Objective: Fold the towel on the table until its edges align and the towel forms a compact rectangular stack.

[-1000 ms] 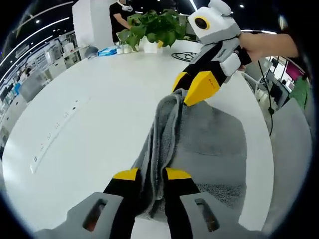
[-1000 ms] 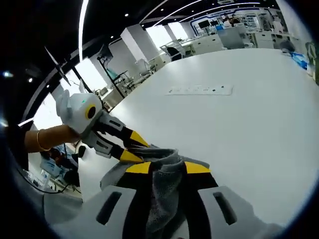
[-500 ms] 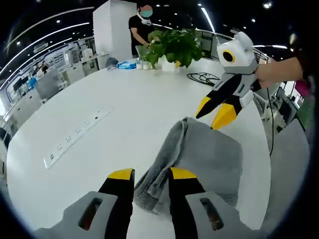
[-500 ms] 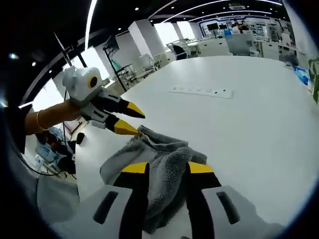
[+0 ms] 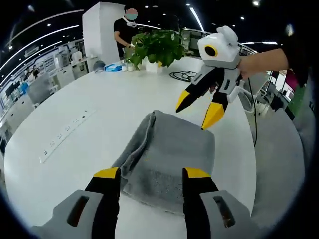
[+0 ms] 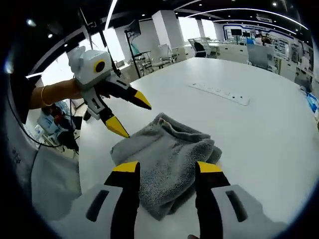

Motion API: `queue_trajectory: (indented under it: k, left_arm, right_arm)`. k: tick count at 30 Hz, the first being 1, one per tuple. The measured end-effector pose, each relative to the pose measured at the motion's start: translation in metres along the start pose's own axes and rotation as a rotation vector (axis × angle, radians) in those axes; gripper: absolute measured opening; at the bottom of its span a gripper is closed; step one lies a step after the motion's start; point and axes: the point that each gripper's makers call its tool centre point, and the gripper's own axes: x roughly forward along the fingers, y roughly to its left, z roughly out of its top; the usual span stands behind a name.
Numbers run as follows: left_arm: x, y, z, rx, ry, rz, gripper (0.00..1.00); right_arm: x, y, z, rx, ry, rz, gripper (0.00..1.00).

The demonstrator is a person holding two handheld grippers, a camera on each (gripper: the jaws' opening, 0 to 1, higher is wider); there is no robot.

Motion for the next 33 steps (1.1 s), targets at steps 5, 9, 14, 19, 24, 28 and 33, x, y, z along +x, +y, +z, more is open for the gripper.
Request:
queue_trajectory:
  k: [5, 9, 14, 19, 24, 28, 33]
  left_arm:
    - [-0.004, -0.019, -0.018, -0.052, -0.002, 0.010, 0.59]
    - [-0.003, -0.030, -0.034, -0.075, 0.018, 0.004, 0.61]
    - [-0.005, -0.039, -0.044, -0.098, 0.022, 0.001, 0.63]
    - [-0.010, -0.049, -0.053, -0.120, 0.028, 0.018, 0.69]
    - [-0.013, -0.053, -0.063, -0.145, 0.031, 0.026, 0.74]
    - [-0.008, -0.063, -0.071, -0.162, 0.041, 0.009, 0.75]
    - [0.000, -0.063, -0.077, -0.159, 0.055, 0.012, 0.72]
  right_arm:
    - [-0.006, 0.014, -0.016, 0.004, 0.027, 0.000, 0.54]
    - [-0.005, 0.019, -0.030, 0.016, 0.046, -0.002, 0.55]
    - [-0.008, 0.026, -0.047, 0.022, 0.065, -0.015, 0.56]
    - [-0.006, 0.026, -0.061, 0.018, 0.087, -0.035, 0.60]
    - [-0.005, 0.035, -0.077, 0.017, 0.122, -0.034, 0.61]
    - [0.001, 0.031, -0.088, 0.011, 0.136, -0.044, 0.60]
    - [0.004, 0.019, -0.088, -0.010, 0.128, -0.089, 0.55]
